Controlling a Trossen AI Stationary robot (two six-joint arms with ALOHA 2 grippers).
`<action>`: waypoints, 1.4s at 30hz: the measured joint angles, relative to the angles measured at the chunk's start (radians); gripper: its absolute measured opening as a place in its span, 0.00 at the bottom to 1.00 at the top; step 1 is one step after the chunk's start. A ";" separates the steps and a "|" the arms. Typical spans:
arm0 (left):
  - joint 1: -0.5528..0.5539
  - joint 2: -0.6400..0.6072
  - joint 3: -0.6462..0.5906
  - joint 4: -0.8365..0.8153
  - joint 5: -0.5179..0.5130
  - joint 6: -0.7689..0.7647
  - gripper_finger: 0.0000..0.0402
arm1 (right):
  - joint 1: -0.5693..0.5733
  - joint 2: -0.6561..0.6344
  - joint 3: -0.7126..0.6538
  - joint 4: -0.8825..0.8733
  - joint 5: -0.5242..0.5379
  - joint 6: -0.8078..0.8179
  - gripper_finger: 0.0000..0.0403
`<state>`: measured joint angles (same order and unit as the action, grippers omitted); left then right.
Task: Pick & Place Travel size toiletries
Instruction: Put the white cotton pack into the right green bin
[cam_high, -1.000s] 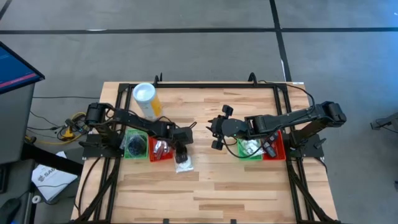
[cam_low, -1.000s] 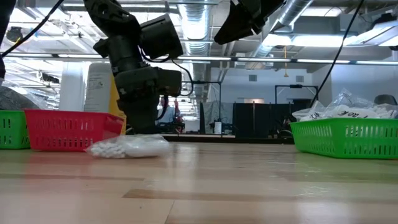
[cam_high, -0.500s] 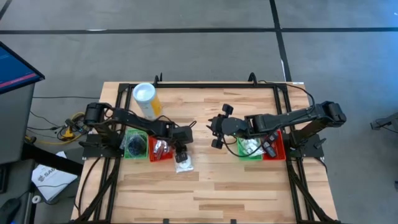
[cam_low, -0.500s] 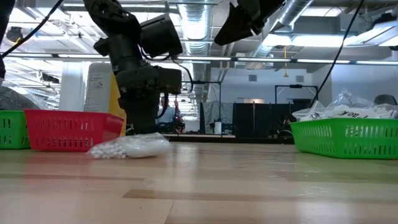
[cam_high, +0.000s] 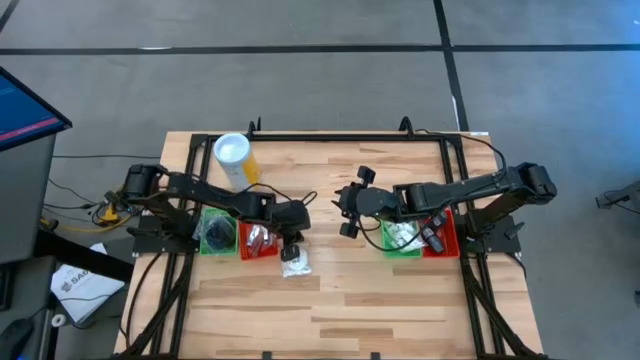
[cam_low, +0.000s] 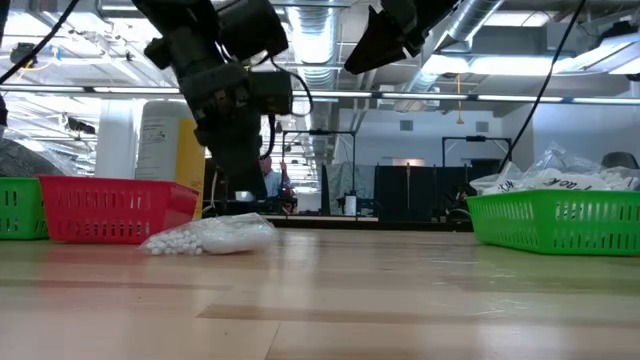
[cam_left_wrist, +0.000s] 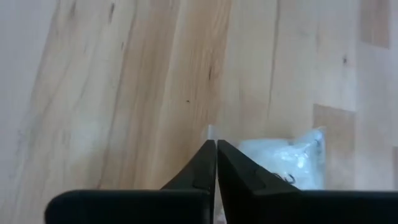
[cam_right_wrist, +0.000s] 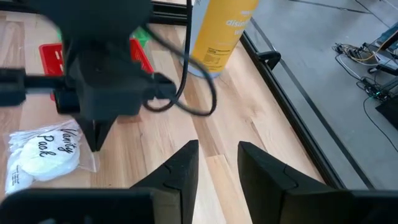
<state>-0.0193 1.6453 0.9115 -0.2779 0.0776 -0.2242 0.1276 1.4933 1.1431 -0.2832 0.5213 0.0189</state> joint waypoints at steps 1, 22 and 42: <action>0.000 0.011 0.000 0.008 0.000 0.001 0.02 | 0.000 0.000 0.000 0.001 0.000 0.000 0.26; 0.041 0.078 0.000 0.077 0.097 0.025 0.37 | 0.002 0.000 0.000 0.000 0.000 0.008 0.26; 0.045 0.118 -0.005 0.086 0.131 0.040 0.37 | 0.002 0.000 0.000 0.000 -0.001 0.008 0.26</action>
<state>0.0257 1.7631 0.9063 -0.1917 0.2089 -0.1837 0.1299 1.4933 1.1431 -0.2832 0.5205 0.0269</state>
